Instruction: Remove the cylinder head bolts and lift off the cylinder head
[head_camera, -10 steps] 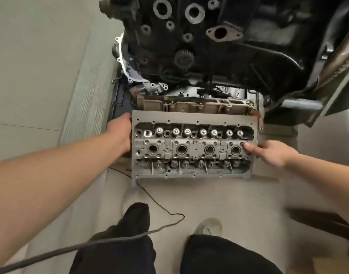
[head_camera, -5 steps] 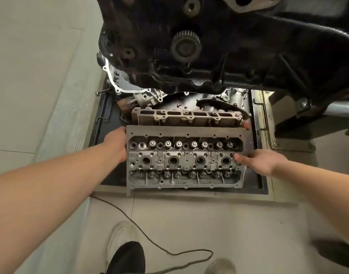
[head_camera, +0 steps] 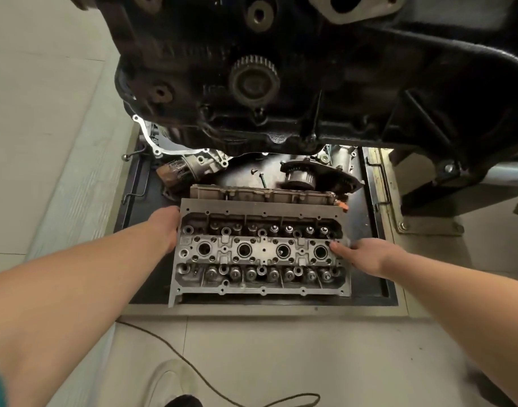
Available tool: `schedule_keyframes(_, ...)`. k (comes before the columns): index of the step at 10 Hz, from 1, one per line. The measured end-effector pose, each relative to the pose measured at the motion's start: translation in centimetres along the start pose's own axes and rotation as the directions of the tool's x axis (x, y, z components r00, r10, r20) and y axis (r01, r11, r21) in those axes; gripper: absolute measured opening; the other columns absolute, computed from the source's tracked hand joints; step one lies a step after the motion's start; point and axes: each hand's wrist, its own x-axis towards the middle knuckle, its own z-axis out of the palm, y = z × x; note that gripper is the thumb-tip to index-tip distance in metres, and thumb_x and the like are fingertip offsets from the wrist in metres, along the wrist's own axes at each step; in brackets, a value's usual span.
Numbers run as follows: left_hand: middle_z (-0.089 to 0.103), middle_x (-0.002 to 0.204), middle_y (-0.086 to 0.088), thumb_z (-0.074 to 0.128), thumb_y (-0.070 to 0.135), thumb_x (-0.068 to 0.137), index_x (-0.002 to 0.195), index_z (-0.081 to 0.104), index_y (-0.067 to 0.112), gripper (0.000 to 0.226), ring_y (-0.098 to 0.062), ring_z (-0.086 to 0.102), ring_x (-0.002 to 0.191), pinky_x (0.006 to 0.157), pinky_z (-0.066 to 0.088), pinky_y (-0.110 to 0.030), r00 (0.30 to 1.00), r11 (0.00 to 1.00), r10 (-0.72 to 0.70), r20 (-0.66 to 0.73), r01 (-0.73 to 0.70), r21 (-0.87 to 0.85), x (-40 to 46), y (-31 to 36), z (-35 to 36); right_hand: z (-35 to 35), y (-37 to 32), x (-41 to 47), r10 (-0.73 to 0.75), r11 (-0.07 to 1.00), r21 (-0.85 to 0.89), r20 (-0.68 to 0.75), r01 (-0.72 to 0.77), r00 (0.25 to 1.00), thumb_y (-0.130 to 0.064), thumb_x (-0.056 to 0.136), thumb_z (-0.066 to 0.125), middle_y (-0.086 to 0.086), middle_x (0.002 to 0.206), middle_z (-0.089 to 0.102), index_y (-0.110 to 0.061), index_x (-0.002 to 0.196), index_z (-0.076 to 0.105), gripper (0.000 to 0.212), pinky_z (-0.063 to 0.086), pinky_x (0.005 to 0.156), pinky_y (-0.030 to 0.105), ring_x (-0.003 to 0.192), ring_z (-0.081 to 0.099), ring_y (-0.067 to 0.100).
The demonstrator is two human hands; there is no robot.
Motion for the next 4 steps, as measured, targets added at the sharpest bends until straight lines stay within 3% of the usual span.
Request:
schedule_keyframes(2,0.069,0.135,-0.023,0.021,0.024,0.114,0.141,0.066,0.008,0.054,-0.042,0.065,0.127,0.108,0.050,-0.062,0.999,0.999,-0.026,0.019,0.027,-0.025,1.3,-0.2,0.4,0.1,-0.6,0.5,0.024,0.999,-0.047,-0.021,-0.025,0.999,-0.103,0.074,0.010,0.008,0.132,0.070,-0.018,0.136,0.065,0.118,0.052,0.103,0.046,0.120,0.064,0.029)
schedule_keyframes(3,0.079,0.086,-0.020,0.029,0.030,0.115,0.104,0.074,0.011,0.050,-0.033,0.079,0.073,0.056,0.063,-0.046,0.999,0.999,-0.033,-0.041,0.035,0.040,0.1,0.3,0.4,0.2,-0.7,-0.2,0.043,0.999,-0.025,-0.128,-0.046,0.991,-0.103,0.072,0.009,0.003,0.116,0.071,-0.023,0.126,0.067,0.112,0.056,0.090,0.043,0.103,0.066,0.023)
schedule_keyframes(4,0.054,0.054,-0.002,0.050,0.047,0.109,0.086,0.062,0.015,0.041,-0.016,0.048,0.041,0.041,0.036,-0.017,0.974,0.957,0.040,-0.224,0.027,0.288,-3.8,-0.3,-1.5,1.0,-0.5,-3.2,0.044,0.996,-0.057,-0.278,-0.063,0.960,-0.093,0.084,0.018,-0.001,0.119,0.061,-0.025,0.127,0.059,0.090,0.053,0.084,0.041,0.101,0.059,0.020)
